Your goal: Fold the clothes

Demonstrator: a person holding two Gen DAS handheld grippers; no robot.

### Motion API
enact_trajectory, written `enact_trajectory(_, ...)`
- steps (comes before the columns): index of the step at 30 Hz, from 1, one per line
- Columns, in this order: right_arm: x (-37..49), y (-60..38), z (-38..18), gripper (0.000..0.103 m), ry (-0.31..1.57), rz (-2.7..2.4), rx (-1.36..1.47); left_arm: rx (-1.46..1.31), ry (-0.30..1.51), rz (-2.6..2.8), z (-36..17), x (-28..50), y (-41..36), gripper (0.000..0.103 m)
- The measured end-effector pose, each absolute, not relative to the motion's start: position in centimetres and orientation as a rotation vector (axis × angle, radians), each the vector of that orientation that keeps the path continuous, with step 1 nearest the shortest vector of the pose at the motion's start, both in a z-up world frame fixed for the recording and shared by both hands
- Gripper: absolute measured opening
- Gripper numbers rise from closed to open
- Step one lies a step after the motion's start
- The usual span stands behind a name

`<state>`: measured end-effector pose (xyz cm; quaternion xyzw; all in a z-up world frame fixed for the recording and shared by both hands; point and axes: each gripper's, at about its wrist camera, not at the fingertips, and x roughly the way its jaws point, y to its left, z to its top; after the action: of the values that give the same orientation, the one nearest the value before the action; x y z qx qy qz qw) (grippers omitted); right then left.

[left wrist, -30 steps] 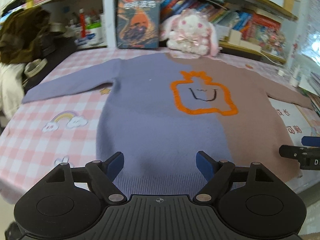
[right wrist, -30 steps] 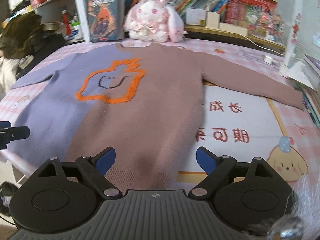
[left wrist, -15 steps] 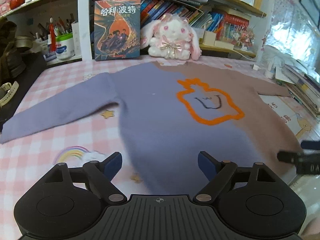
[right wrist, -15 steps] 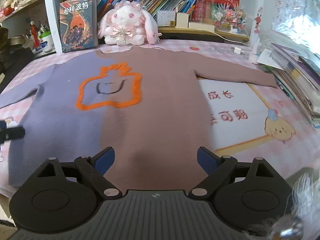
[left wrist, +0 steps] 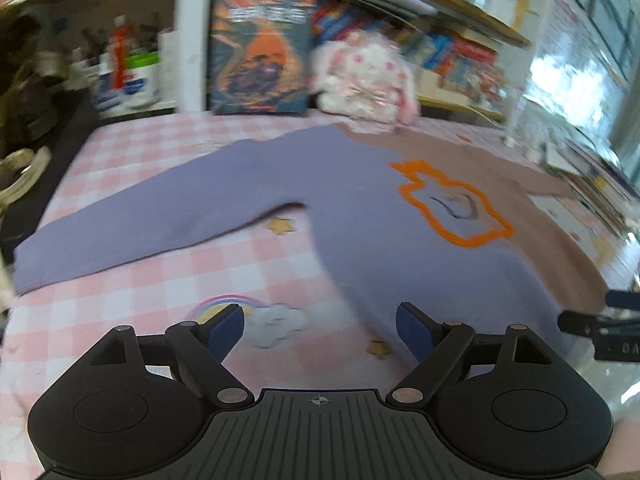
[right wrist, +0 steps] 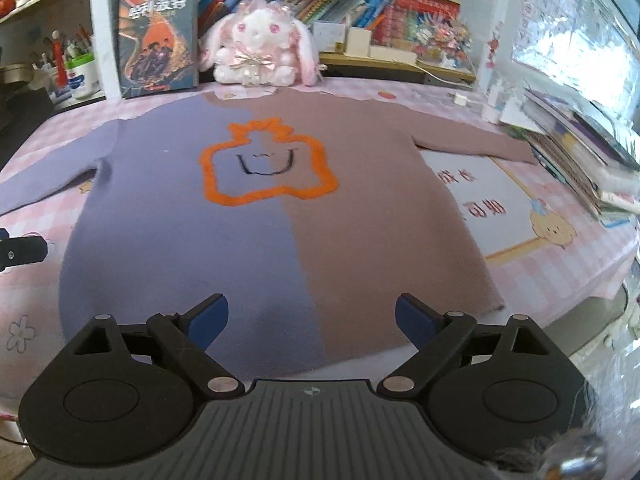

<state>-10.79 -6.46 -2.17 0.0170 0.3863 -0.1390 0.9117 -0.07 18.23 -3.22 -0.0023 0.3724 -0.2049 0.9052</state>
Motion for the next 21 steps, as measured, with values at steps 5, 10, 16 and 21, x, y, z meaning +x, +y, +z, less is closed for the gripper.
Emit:
enact_trajectory(5, -9.6, -4.7, -1.8, 0.091, 0.788, -0.251, -0.003, -0.080, 0.785, -0.330, -3.4, 0.6, 21.3, 0.086)
enact_trajectory(10, -9.0, -4.0, -1.6, 0.091, 0.777, -0.254, -0.010, -0.128, 0.767, -0.232, -3.4, 1.0, 23.9, 0.086)
enact_trajectory(16, -8.9, -3.5, -1.6, 0.091, 0.777, -0.254, -0.016, -0.285, 0.740, -0.050, -3.7, 2.3, 29.1, 0.085)
enact_trajectory(21, -8.8, -3.5, -1.5, 0.091, 0.779, -0.265, -0.020, -0.363, 0.745, 0.047, -4.5, 3.4, 31.7, 0.085)
